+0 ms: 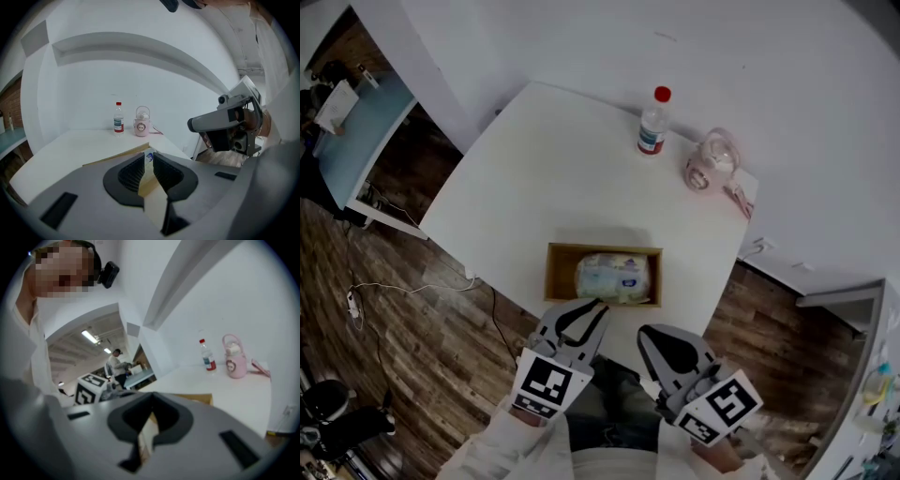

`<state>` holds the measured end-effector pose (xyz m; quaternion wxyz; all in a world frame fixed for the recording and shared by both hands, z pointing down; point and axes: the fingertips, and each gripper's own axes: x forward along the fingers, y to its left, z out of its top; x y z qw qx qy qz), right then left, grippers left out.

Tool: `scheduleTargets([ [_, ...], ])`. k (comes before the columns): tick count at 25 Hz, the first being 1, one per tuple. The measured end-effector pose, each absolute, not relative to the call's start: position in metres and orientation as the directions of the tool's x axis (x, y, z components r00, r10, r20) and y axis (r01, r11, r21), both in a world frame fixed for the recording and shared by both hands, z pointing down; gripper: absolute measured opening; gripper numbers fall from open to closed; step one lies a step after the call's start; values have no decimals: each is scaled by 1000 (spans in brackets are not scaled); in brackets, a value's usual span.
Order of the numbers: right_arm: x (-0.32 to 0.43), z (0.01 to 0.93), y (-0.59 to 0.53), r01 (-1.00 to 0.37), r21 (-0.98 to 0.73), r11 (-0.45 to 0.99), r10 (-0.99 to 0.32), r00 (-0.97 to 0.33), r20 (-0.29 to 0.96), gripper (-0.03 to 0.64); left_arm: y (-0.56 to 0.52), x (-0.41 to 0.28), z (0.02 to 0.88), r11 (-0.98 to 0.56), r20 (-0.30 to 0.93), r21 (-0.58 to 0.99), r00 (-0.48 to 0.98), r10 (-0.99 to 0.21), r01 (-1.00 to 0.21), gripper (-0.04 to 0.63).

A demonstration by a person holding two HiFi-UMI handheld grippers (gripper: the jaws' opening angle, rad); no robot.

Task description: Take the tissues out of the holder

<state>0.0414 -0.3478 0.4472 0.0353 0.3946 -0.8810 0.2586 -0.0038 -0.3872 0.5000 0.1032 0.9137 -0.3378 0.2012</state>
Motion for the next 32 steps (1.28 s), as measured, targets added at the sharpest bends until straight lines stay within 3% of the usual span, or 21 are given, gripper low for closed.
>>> scheduleTargets([
  [16, 45, 464, -348, -744, -464, 481, -711, -641, 290, 12, -409, -3, 534, -799, 556, -130, 624, -549, -586, 143],
  [32, 43, 463, -364, -734, -484, 477, -712, -645, 278, 12, -415, -1, 554, -832, 610, -133, 617, -497, -539, 140],
])
